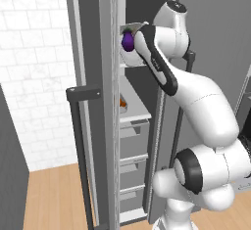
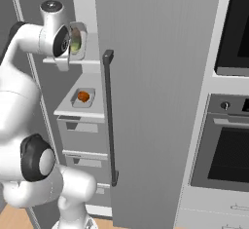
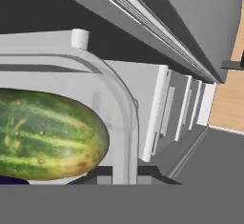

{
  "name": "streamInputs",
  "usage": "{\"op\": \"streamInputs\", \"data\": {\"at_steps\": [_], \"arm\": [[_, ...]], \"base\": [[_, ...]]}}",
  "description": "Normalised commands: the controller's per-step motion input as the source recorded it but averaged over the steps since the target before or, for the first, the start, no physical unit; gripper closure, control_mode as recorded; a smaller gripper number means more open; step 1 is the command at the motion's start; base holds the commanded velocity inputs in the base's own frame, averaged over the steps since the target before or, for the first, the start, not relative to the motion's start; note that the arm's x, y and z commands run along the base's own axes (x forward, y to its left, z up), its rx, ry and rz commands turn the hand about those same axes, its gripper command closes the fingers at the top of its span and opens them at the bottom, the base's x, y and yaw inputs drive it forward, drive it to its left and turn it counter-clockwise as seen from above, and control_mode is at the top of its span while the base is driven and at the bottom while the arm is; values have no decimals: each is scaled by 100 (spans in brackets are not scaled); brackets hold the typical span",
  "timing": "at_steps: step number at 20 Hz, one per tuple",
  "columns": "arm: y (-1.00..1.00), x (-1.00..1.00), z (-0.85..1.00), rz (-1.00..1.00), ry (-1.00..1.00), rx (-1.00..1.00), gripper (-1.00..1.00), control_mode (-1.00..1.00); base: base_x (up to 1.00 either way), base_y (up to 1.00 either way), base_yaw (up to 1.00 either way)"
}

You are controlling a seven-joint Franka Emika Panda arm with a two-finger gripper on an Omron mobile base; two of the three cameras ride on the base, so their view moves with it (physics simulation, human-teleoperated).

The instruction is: Take the meat container that has the chicken drumstick and place it on the second highest rack of the freezer. Then take the vegetable container that has the eggplant and cucumber and place it on the highest rack of the freezer.

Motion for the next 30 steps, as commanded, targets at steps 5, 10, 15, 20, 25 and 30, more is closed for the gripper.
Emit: {"op": "streamInputs", "data": {"at_steps": [5,10,15,20,25,30], "arm": [[43,56,0,0,1,-8,100,-100],[16,58,0,0,0,-5,100,-100],[5,68,0,0,0,0,100,-100],[11,69,-6,0,0,0,100,-100],[26,77,-19,0,0,-1,100,-100],[30,73,-16,0,1,-4,-100,-100]], "base": [[0,0,0],[0,0,0],[0,0,0],[0,0,0],[0,0,0],[0,0,0]]}}
